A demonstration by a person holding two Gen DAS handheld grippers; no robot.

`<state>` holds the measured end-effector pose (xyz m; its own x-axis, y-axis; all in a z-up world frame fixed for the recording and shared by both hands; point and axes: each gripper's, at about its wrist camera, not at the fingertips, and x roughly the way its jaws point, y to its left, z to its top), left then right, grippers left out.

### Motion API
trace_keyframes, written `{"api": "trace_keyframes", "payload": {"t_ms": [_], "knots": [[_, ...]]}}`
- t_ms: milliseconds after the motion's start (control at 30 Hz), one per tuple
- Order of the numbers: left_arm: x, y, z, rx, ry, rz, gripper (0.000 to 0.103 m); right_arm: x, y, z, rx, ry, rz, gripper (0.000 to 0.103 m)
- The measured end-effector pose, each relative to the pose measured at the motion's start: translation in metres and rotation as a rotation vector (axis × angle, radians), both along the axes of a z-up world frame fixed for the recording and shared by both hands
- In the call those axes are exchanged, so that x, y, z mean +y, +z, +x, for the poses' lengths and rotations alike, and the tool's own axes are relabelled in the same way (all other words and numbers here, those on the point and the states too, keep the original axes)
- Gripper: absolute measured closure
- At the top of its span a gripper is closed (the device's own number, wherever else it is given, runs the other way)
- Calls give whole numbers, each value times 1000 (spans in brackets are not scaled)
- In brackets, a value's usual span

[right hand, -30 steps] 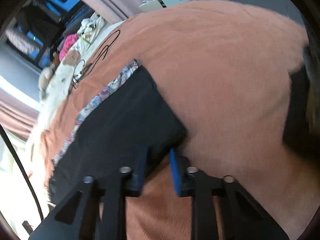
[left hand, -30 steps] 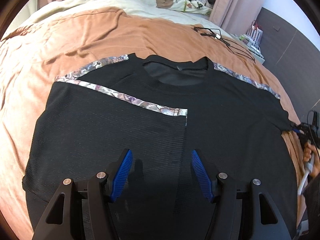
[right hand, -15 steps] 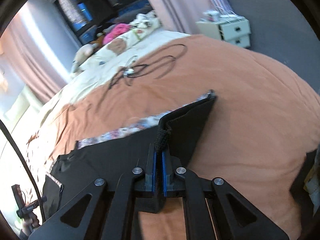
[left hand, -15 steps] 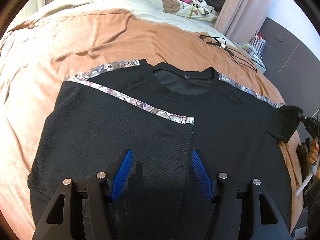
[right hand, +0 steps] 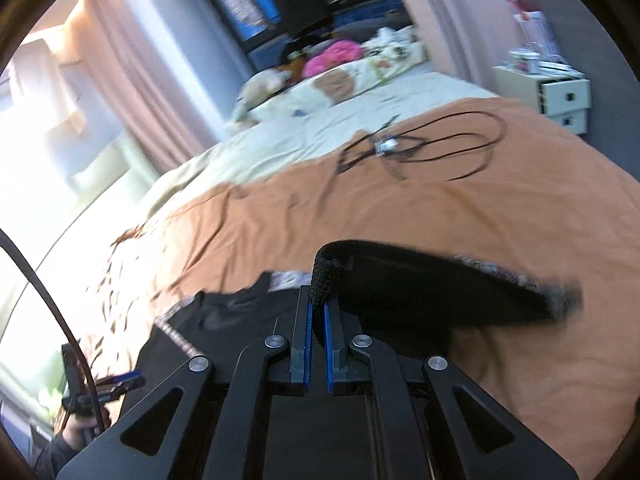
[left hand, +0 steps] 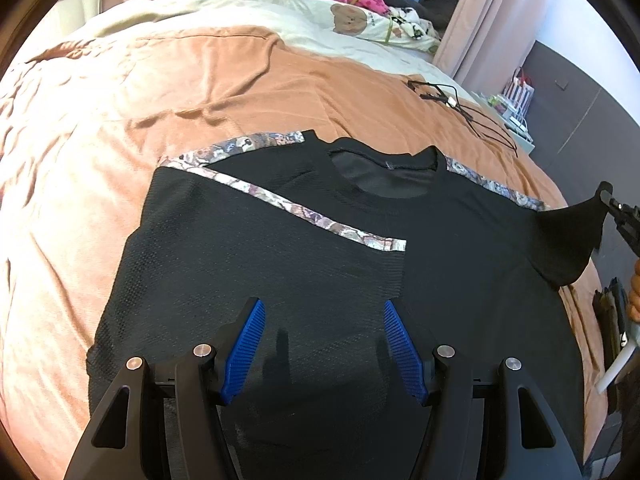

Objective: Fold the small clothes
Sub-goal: 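Fold the held side over toward the collar and open the right gripper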

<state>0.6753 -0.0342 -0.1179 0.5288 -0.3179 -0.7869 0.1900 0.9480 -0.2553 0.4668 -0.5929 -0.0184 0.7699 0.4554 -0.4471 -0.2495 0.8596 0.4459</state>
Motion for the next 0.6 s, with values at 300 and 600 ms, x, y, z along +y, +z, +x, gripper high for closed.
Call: {"api": "trace_keyframes", "payload": {"t_ms": [300, 600], "knots": [[7, -1, -2, 4, 10, -8, 39, 29, -15, 16, 79, 219, -145, 101], [8, 3, -5, -6, 9, -15, 39, -30, -29, 22, 213, 202, -136, 37]]}}
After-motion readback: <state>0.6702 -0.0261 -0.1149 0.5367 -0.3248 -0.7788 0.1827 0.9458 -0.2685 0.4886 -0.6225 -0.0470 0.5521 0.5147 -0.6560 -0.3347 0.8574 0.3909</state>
